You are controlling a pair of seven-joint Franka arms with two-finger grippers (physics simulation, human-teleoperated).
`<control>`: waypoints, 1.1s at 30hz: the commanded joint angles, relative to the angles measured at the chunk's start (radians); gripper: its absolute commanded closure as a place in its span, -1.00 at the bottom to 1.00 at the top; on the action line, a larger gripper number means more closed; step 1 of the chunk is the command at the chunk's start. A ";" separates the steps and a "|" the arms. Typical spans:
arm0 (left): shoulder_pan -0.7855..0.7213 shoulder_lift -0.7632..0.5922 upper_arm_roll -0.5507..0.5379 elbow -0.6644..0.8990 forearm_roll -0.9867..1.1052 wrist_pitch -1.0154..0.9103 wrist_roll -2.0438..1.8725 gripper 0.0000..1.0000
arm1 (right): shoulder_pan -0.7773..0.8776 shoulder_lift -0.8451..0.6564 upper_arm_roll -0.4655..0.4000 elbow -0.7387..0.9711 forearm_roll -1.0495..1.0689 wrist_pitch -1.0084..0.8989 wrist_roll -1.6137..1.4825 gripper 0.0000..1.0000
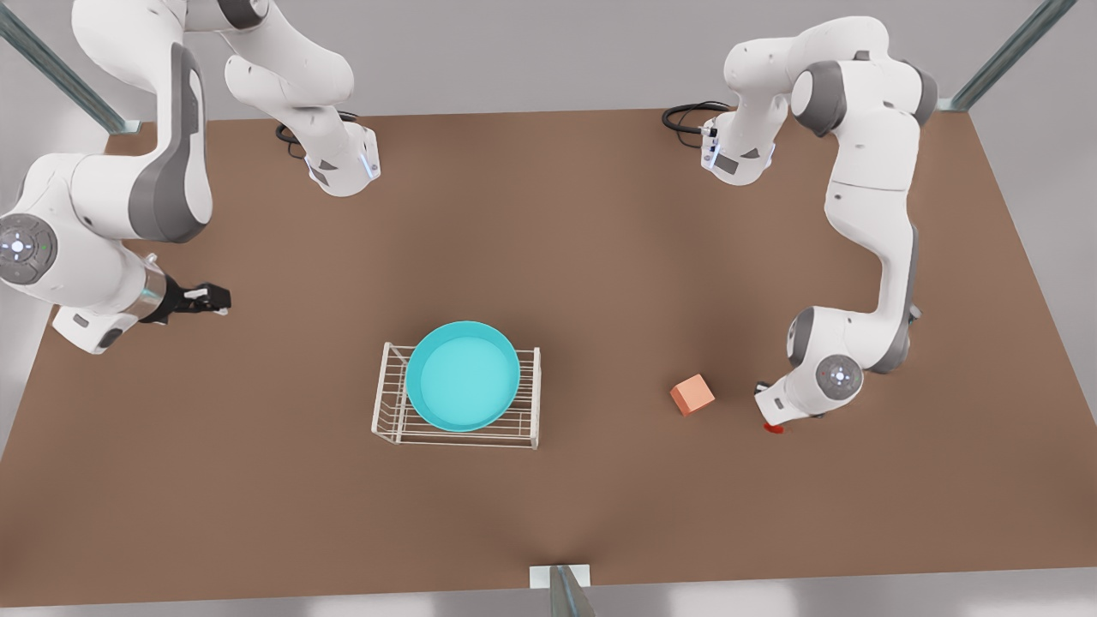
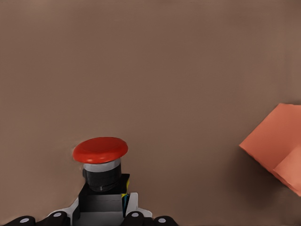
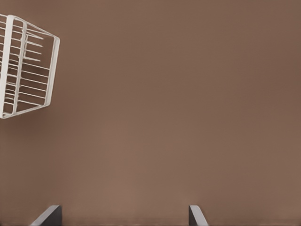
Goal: Place the plate on the shelf with right arm and place the red button switch in the plate with left arm
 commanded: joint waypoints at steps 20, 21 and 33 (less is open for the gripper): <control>-0.427 0.237 -0.352 0.748 -0.219 -0.058 -1.405 0.14 | -0.009 0.016 0.000 0.002 0.015 0.014 -0.030 -1.00; -0.439 0.245 -0.354 0.748 -0.230 -0.023 -1.402 0.14 | -0.009 0.016 0.000 0.002 0.015 0.014 -0.030 -1.00; -0.434 0.275 -0.331 0.750 -0.224 -0.073 -1.358 -1.00 | -0.009 0.022 0.000 0.001 0.019 0.014 -0.030 -1.00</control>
